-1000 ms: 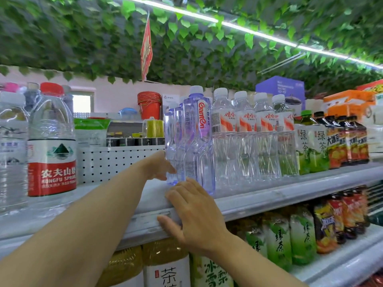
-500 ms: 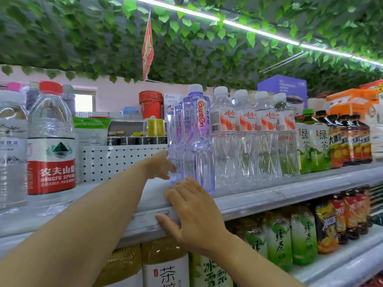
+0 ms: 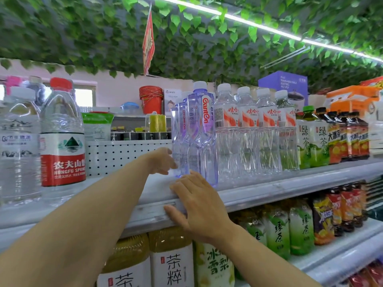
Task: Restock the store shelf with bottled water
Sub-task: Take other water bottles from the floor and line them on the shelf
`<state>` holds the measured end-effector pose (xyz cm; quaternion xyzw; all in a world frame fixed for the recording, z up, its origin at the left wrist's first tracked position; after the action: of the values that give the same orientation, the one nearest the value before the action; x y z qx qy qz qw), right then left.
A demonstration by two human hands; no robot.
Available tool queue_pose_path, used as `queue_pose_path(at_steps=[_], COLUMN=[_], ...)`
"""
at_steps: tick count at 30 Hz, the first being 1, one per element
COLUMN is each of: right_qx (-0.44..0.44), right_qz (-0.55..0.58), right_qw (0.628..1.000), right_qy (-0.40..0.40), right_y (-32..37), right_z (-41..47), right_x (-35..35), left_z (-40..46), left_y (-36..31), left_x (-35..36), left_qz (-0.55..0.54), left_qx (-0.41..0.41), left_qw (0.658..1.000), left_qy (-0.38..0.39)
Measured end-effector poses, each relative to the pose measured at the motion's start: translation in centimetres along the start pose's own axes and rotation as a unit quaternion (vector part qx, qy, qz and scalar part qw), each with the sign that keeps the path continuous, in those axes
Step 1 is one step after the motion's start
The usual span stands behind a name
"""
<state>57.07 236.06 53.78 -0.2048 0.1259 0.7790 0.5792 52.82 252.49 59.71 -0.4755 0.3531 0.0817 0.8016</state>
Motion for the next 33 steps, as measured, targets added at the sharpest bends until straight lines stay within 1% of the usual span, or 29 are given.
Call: queue_pose_path(at_steps=[2, 5, 7, 10, 13, 16, 18, 20, 24, 28, 31, 33], right_qx=[0.002, 0.009, 0.038, 0.110, 0.144, 0.177, 0.207, 0.231, 0.269, 0.299, 0.310, 0.329], right_qz=[0.002, 0.004, 0.008, 0.001, 0.003, -0.017, -0.030, -0.058, -0.097, -0.116, -0.116, -0.104], right_qw=[1.000, 1.000, 0.999, 0.994, 0.990, 0.984, 0.978, 0.970, 0.951, 0.927, 0.911, 0.897], right_qy=[0.004, -0.001, -0.003, -0.008, -0.009, 0.000, 0.016, 0.041, 0.117, 0.196, 0.248, 0.278], right_y=[0.1, 0.2, 0.3, 0.5, 0.8, 0.7, 0.3, -0.2, -1.8, -3.3, -4.6, -5.5], right_z=[0.0, 0.0, -0.3, -1.6, -3.6, -6.5, -9.0, -12.0, -19.5, -27.1, -32.7, -36.6], right_x=[0.0, -0.3, -0.5, -1.0, -1.7, -2.4, -2.8, -2.9, -2.1, -1.0, -0.2, 0.2], left_z=[-1.2, -3.7, -5.9, -9.4, -12.9, -16.3, -18.0, -19.5, -21.5, -23.1, -24.9, -26.1], left_y=[-0.5, -1.8, -2.8, -4.1, -4.9, -5.3, -5.1, -4.2, -0.8, 4.7, 8.9, 11.2], left_x=[-0.7, -1.9, -2.5, -2.7, -2.2, -1.1, 0.5, 2.9, 10.3, 19.1, 25.3, 29.1], left_qz=[0.046, 0.082, 0.062, 0.005, -0.029, -0.045, -0.049, -0.080, -0.098, -0.103, -0.072, -0.054], left_qx=[-0.004, 0.024, 0.058, 0.121, 0.170, 0.208, 0.229, 0.235, 0.216, 0.132, 0.083, 0.059], left_qw=[0.999, 0.996, 0.994, 0.988, 0.978, 0.966, 0.961, 0.961, 0.971, 0.980, 0.978, 0.974], left_qy=[-0.007, -0.042, -0.064, -0.093, -0.117, -0.149, -0.148, -0.121, -0.017, 0.109, 0.179, 0.211])
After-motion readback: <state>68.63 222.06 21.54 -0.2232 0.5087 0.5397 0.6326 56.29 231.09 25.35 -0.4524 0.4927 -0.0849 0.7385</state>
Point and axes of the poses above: each hand's wrist, its own z-axis towards the middle knuckle, its own x-axis out of the palm, y = z × x, the point moved 7 cm from there along z, towards the middle knuckle, and after that the axes turned 10 degrees about x, right-handed, at the moved point
